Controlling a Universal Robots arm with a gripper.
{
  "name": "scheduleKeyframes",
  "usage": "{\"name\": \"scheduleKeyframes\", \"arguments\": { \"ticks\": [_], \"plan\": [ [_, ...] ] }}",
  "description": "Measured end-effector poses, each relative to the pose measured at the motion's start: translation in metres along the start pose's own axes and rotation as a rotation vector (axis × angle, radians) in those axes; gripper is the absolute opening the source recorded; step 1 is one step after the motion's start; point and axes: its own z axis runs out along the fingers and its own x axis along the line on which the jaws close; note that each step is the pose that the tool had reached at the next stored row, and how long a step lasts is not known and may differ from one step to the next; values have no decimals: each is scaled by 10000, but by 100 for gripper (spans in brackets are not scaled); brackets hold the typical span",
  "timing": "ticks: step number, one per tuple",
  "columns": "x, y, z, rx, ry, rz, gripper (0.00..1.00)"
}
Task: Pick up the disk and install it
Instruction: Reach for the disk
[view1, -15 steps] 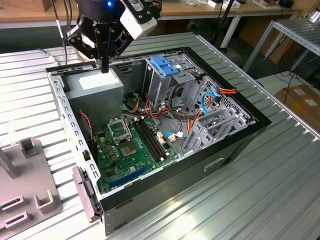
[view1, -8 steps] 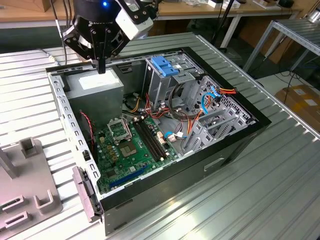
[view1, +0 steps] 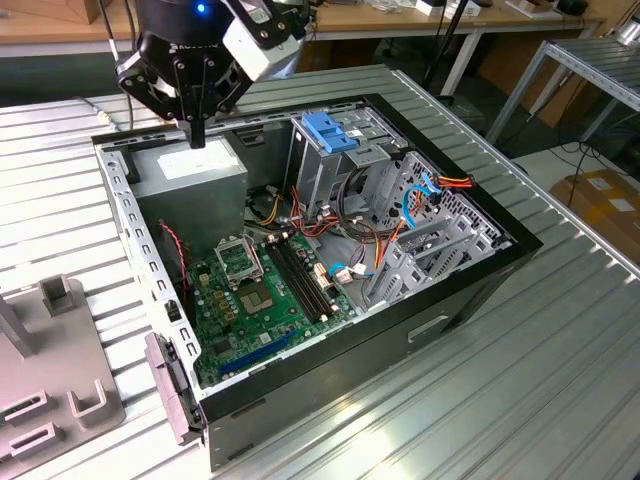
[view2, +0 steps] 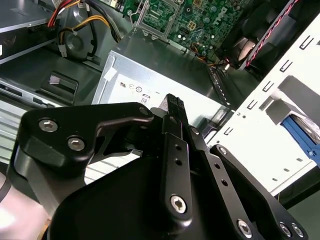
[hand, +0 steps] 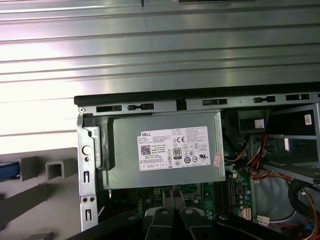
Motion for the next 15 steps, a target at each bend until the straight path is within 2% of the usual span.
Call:
{"name": "scheduleKeyframes", "arguments": {
  "ticks": [3,5,10,13,15],
  "plan": [
    [43,-3,-1,0,0,-2,11],
    [108,-8,-3,0,-1,-1,11],
    [207,-15,-5,0,-1,-1,11],
    [332,-24,-9,0,0,-1,11],
    [388,-29,-10,-1,0,-1,11]
  ]
}}
